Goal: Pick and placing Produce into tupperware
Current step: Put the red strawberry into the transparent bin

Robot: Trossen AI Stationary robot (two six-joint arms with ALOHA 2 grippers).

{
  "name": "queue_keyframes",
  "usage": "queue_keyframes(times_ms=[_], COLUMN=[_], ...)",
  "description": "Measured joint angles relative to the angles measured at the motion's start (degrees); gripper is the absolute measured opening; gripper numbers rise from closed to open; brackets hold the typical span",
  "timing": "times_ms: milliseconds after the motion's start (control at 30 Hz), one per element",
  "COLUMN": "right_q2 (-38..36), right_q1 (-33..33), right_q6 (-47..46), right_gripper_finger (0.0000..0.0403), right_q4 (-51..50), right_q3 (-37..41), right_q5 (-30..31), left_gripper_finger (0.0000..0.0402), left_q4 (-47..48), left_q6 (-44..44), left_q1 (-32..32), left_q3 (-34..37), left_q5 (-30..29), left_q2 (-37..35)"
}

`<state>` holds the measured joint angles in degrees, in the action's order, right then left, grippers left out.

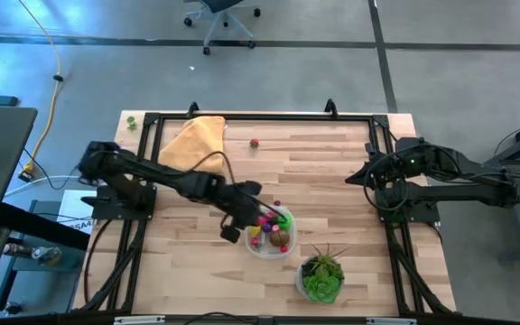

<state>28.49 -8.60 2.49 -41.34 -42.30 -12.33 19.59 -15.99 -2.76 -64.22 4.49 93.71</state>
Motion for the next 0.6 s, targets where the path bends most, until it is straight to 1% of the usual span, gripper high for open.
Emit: queue_keyframes(times_ms=[67,267,367,600], right_q2=[0.1,0.3,0.3,0.4], right_q1=[0.0,0.0,0.0,0.0], right_q6=[-0.1,0.0,-0.1,0.0], right_gripper_finger=[0.0,0.0,0.0,0.0], right_q4=[0.0,-0.1,-0.1,-0.1], right_q3=[0.0,0.0,0.0,0.0], right_q5=[0.0,0.0,0.0,0.0], left_gripper_finger=[0.0129,0.0129,0.0129,0.0129], left_q4=[1.8,1.4,4.3,4.8], left_q6=[-1.2,-4.7,-5.8,-5.0], left_q1=[-0.5,-3.2,-4.2,-4.8], left_q3=[-1.7,-6.4,-7.7,-8.1], left_q5=[0.3,1.8,1.7,2.5], left_q2=[2.6,9.0,11.1,14.9])
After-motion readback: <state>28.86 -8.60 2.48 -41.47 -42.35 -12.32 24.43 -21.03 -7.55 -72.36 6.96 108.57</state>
